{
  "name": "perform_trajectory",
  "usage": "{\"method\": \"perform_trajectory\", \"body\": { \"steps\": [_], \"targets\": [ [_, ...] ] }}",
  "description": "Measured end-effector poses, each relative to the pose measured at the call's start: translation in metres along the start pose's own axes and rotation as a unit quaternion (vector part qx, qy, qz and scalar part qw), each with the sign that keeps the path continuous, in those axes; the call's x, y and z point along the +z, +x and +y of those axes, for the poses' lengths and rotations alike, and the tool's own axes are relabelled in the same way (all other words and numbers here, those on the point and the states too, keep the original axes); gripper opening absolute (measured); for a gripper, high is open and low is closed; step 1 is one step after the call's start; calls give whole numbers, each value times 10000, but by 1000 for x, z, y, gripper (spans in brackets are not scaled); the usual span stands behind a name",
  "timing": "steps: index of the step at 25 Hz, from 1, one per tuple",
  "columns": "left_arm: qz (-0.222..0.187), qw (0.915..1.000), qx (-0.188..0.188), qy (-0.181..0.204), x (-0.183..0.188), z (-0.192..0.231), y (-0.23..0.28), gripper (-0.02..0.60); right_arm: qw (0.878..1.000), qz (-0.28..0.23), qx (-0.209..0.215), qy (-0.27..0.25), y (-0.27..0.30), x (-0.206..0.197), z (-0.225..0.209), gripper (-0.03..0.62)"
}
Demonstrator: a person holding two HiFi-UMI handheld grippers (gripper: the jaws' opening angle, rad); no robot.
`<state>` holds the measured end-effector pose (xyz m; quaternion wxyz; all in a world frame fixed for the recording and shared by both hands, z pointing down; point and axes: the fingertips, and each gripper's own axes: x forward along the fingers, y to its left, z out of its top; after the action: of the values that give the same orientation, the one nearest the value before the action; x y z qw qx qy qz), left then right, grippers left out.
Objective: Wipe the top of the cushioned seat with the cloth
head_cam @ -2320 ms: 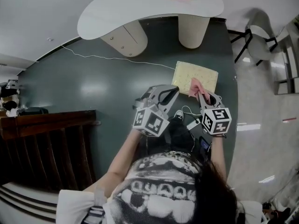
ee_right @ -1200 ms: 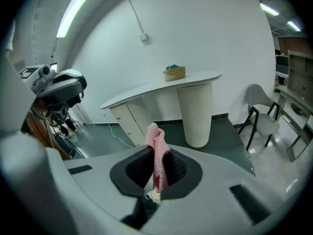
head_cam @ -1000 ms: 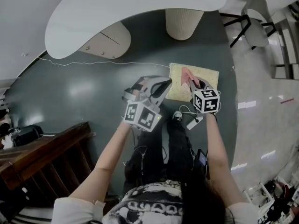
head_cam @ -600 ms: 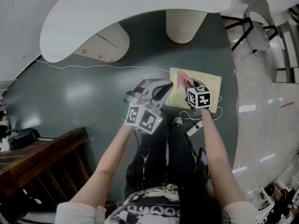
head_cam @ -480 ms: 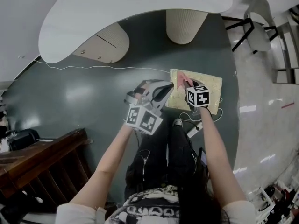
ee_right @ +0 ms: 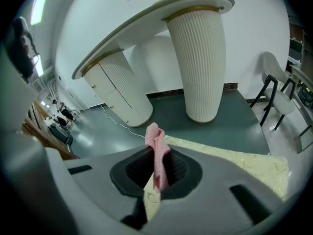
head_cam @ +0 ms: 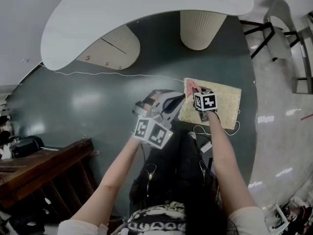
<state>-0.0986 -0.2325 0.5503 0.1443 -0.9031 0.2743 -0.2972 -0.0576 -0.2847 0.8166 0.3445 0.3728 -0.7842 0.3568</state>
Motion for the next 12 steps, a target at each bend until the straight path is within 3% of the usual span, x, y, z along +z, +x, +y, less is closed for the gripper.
{"method": "perform_trajectory", "body": {
  "steps": [6,12],
  "targets": [
    [41,9999,-92,-11,-13,-9,14,7,9998,149,-124,-80,16,-13,-21,9],
    [28,9998,-186,-16,-6,-14,20,8,9987,201,-472,-14,-8,-28,-61,9]
  ]
}}
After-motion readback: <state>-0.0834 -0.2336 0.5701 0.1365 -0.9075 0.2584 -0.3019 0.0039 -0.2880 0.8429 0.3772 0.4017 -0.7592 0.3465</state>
